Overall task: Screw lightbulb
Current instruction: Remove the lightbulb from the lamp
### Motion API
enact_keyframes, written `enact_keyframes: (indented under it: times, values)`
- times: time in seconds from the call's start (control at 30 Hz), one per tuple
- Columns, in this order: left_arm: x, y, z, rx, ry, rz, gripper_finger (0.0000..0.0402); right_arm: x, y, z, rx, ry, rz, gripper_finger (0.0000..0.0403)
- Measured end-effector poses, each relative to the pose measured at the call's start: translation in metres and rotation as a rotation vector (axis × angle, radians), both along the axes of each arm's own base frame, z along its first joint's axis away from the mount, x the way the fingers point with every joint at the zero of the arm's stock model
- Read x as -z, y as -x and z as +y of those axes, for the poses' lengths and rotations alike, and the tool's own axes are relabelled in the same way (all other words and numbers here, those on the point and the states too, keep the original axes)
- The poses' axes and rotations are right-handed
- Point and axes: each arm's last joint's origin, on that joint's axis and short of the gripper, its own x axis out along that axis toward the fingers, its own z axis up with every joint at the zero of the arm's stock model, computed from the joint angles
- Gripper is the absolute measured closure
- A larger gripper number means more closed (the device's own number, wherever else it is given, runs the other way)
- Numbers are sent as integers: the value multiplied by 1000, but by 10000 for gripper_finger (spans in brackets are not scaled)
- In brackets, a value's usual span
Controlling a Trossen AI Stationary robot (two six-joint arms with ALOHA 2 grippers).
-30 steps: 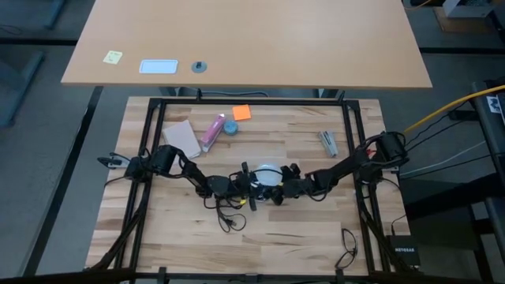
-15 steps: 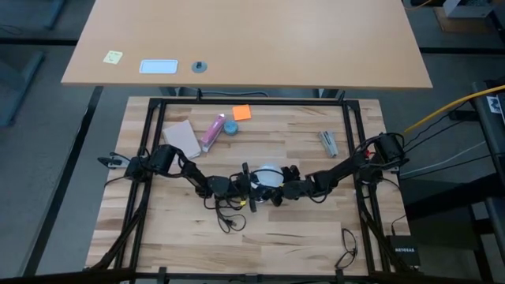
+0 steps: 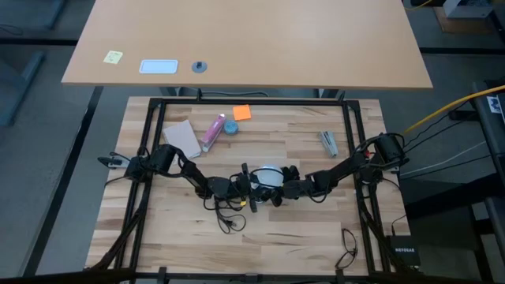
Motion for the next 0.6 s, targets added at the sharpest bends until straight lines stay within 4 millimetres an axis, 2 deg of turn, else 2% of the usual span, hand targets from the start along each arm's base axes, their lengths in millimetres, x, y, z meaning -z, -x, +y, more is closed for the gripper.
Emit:
enact_keyframes:
  times: [0.43, 0.6]
  values:
    - [0, 1, 2, -86, -40, 15, 262, 0, 0, 1, -13, -9, 0, 329]
    - [5, 1, 12, -186, -60, 55, 262, -10, -5, 13, -131, -103, -60, 328]
